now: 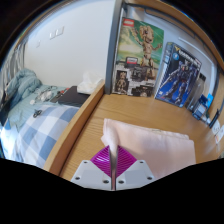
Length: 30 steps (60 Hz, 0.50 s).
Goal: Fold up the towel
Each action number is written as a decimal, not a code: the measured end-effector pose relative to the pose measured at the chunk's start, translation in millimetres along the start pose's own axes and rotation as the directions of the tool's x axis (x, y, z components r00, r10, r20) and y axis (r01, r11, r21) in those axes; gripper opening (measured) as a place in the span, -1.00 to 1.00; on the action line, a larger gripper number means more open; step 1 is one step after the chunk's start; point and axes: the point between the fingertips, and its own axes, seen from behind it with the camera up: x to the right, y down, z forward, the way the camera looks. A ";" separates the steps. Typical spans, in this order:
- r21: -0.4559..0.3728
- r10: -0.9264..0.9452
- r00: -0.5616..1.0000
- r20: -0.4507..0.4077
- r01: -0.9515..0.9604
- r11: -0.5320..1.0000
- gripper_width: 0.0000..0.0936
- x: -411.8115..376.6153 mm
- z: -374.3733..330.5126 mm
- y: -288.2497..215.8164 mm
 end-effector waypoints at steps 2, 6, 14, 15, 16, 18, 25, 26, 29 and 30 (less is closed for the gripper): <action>-0.006 0.033 0.999 0.025 -0.032 0.999 -0.92 0.0 -3.3 -3.9; 0.018 0.115 0.991 0.068 -0.117 0.993 -0.93 8.4 -18.8 -25.4; 0.113 0.175 0.982 0.072 -0.182 0.977 -0.93 67.2 -69.4 -74.3; 0.119 0.187 0.980 0.070 -0.194 0.974 -0.93 77.4 -74.8 -77.1; 0.123 0.199 0.978 0.066 -0.205 0.971 -0.93 87.9 -79.6 -79.1; 0.132 0.221 0.974 0.051 -0.226 0.965 -0.93 108.6 -87.7 -80.2; 0.125 0.258 0.965 -0.036 -0.252 0.960 -0.93 192.1 -94.9 -57.7; 0.116 0.263 0.964 -0.049 -0.256 0.960 -0.88 202.9 -93.6 -50.8; 0.083 0.272 0.958 -0.087 -0.265 0.961 -0.73 232.4 -87.5 -28.4; 0.073 0.272 0.957 -0.101 -0.265 0.961 -0.67 241.0 -84.9 -20.3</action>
